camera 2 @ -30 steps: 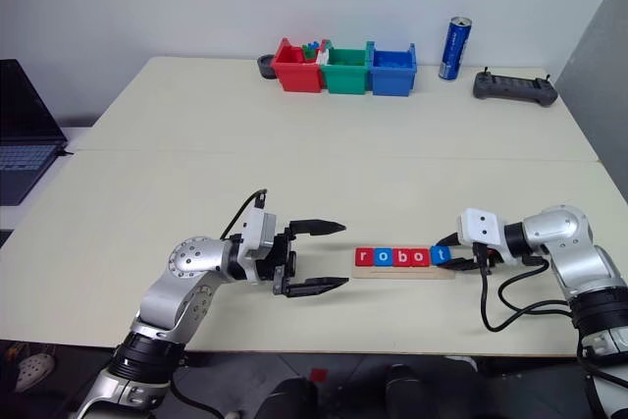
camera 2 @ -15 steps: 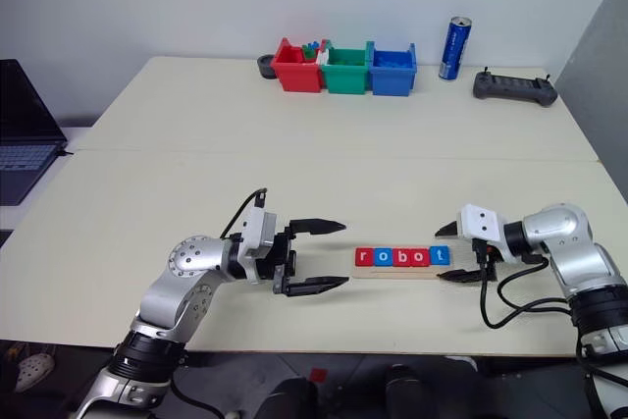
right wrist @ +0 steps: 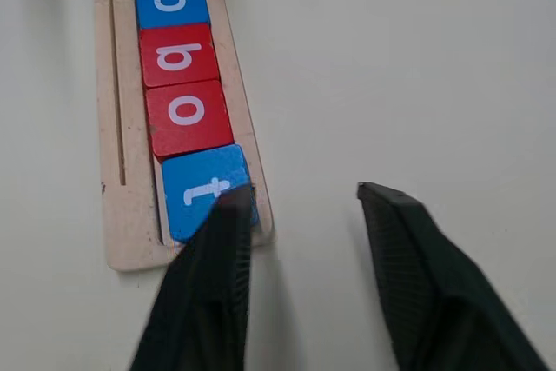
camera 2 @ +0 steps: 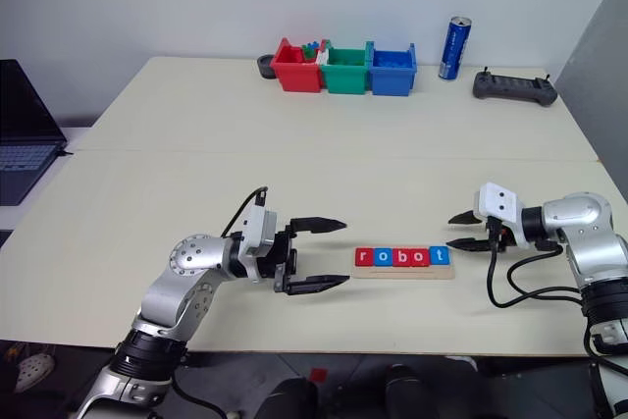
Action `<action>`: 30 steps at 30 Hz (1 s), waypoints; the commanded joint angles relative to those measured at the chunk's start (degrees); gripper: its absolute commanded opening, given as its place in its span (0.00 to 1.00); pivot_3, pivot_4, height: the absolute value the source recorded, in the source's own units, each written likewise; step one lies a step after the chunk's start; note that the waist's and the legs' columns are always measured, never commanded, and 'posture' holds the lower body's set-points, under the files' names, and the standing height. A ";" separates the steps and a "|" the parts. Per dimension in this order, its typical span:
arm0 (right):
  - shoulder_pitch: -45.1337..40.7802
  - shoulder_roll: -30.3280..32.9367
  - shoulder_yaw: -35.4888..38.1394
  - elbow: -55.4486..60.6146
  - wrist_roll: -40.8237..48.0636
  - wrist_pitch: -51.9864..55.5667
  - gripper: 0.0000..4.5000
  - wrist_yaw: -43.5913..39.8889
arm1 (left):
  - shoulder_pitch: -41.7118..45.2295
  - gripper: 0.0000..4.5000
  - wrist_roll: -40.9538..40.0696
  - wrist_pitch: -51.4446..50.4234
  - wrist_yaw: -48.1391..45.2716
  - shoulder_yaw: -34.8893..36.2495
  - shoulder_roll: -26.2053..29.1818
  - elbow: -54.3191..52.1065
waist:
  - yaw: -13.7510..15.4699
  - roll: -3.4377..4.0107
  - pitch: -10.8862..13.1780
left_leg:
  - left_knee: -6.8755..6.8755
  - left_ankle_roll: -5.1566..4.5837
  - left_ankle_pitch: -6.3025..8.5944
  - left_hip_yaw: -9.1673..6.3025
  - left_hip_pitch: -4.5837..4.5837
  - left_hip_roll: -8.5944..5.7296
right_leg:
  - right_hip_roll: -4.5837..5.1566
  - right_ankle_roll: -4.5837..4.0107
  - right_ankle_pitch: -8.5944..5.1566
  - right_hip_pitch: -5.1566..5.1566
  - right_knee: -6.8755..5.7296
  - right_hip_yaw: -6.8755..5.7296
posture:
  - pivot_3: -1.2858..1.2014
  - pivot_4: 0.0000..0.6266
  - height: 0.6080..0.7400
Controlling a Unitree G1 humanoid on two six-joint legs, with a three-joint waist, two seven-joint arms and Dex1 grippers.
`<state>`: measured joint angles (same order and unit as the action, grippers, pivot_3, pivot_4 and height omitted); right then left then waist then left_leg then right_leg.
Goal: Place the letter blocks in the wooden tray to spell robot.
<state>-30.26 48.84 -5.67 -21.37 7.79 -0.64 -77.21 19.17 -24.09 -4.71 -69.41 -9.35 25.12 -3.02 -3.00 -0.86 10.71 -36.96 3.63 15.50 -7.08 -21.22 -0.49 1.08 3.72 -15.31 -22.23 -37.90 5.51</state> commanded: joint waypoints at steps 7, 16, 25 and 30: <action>1.25 -0.56 -0.52 1.63 -2.10 -3.85 0.00 1.59 | 0.53 1.00 -0.24 0.87 -0.10 0.29 0.02 -1.03 | -0.03 0.00 0.00 | 0.00 0.00 0.00 -0.01 -0.01 0.00 | 0.00 0.00 0.00 0.00 -0.01 0.00 | 0.52 0.24 1.00; 3.16 -0.63 -0.94 2.85 -2.50 -4.95 0.00 1.78 | 0.08 1.00 -0.23 0.79 0.00 0.25 0.14 -1.50 | -0.13 0.00 0.00 | 0.00 0.00 0.00 -0.01 0.01 0.00 | -0.01 0.00 0.00 0.00 -0.02 0.00 | 0.52 0.24 1.00; 4.32 -0.30 -1.09 5.62 -1.67 -3.68 0.00 1.19 | 0.13 1.00 -0.15 1.08 -0.10 0.25 0.09 -1.25 | -0.12 0.00 0.00 | 0.00 0.00 0.00 -0.01 0.00 0.00 | -0.01 0.00 0.00 0.00 -0.02 0.00 | 0.52 0.24 1.00; 4.52 -0.17 -0.71 5.83 -1.30 -3.08 0.00 0.98 | 0.25 1.00 -0.09 1.12 -0.11 0.23 0.04 -1.01 | -0.11 0.00 0.00 | 0.00 0.00 0.00 -0.01 0.00 0.00 | 0.00 0.00 0.00 0.00 -0.02 0.00 | 0.52 0.24 1.00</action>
<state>-25.81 47.95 -7.55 -17.19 5.55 -3.98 -76.08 19.09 -24.02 -4.54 -69.40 -9.35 25.10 -2.68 -3.11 -0.86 10.71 -36.96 3.63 15.50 -7.09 -21.21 -0.49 1.08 3.72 -15.31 -22.23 -37.92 5.51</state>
